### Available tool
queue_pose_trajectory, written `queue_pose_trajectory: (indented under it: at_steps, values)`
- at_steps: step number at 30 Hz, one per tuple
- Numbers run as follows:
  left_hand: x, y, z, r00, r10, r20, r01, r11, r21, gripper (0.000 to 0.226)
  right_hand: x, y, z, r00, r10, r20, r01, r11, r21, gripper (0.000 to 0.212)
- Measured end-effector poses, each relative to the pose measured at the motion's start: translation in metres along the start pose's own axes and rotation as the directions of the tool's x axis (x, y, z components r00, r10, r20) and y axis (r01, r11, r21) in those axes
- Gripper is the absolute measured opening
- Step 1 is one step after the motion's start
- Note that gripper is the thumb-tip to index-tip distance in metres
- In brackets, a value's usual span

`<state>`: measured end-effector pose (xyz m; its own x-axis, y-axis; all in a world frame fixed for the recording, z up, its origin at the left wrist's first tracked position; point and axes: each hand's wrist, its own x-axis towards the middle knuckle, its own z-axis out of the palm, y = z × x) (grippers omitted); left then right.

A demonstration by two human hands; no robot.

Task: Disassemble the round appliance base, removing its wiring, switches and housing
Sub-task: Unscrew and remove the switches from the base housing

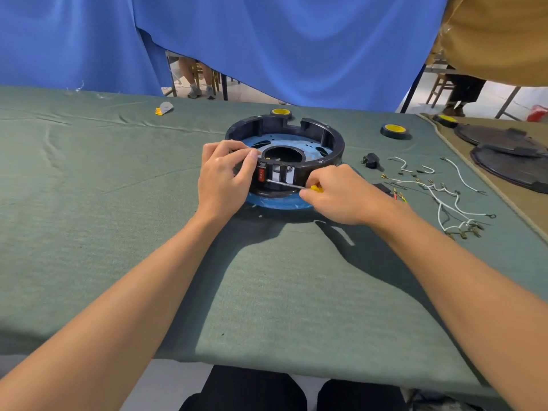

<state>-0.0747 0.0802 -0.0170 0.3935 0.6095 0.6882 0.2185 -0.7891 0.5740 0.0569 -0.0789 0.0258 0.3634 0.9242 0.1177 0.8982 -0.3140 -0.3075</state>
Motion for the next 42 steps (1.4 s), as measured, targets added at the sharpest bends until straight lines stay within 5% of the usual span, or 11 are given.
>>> queue_pose_trajectory:
  at_steps: [6, 13, 17, 20, 23, 27, 31, 37, 42]
  values:
    - [-0.001, 0.003, -0.002, 1.000, 0.000, 0.000, 0.000, 1.000, -0.002, 0.034, -0.013, 0.012, -0.009, 0.995, 0.087, -0.049, -0.061, 0.920, 0.387, 0.010]
    - [-0.001, 0.003, -0.001, 1.000, -0.004, 0.001, 0.004, 1.000, -0.005, 0.033, -0.017, 0.008, -0.009, 0.966, 0.015, -0.257, 0.059, 0.958, 0.280, 0.022]
    - [-0.002, 0.005, -0.002, 1.000, -0.011, 0.001, 0.011, 1.000, -0.023, 0.029, -0.010, 0.011, -0.001, 0.969, 0.180, -0.172, -0.082, 0.883, 0.463, 0.041]
    - [-0.002, 0.005, -0.002, 1.000, -0.015, 0.004, 0.015, 1.000, -0.021, 0.028, 0.002, 0.010, 0.014, 0.906, 0.331, -0.265, -0.174, 0.860, 0.480, 0.048]
    - [-0.003, 0.006, -0.003, 1.000, -0.021, -0.002, 0.021, 0.999, -0.030, 0.028, 0.009, 0.006, 0.030, 0.801, 0.402, -0.444, -0.195, 0.876, 0.441, 0.053]
    - [-0.002, 0.006, -0.003, 0.999, -0.042, -0.006, 0.041, 0.998, -0.045, 0.026, 0.015, 0.010, 0.040, 0.725, 0.247, -0.643, -0.262, 0.962, 0.073, 0.053]
    - [-0.001, 0.009, -0.004, 0.998, -0.057, 0.000, 0.057, 0.995, -0.076, 0.026, 0.024, 0.020, 0.029, 0.741, 0.085, -0.666, -0.202, 0.974, -0.101, 0.052]
    - [-0.002, 0.008, -0.002, 0.999, -0.052, 0.005, 0.053, 0.997, -0.053, 0.029, 0.025, 0.016, 0.033, 0.763, 0.018, -0.646, -0.098, 0.991, -0.088, 0.055]
    - [-0.004, 0.005, -0.001, 1.000, -0.016, 0.018, 0.017, 1.000, -0.011, 0.033, 0.003, 0.016, 0.037, 0.666, 0.069, -0.742, -0.073, 0.997, 0.026, 0.058]
